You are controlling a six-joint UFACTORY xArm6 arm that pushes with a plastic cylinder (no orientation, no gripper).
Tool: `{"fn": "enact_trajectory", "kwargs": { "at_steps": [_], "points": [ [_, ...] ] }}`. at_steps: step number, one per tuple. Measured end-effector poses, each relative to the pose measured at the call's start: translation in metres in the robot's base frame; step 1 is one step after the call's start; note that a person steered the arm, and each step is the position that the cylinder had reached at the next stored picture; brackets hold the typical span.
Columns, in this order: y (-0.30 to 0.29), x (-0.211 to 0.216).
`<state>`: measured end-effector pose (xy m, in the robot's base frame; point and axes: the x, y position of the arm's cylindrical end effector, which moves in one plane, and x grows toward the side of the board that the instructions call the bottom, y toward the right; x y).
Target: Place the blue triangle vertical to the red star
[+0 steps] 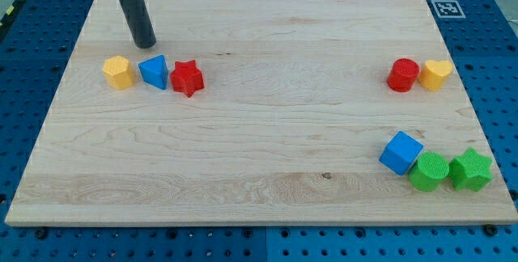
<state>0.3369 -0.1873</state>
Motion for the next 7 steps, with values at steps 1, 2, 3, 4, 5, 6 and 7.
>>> {"fn": "enact_trajectory", "kwargs": {
  "at_steps": [1,2,3,4,5,6,7],
  "points": [
    [0.000,0.012],
    [-0.001,0.036],
    [0.001,0.057],
    [0.001,0.077],
    [0.001,0.080],
    [0.000,0.080],
    [0.004,0.080]
  ]
}}
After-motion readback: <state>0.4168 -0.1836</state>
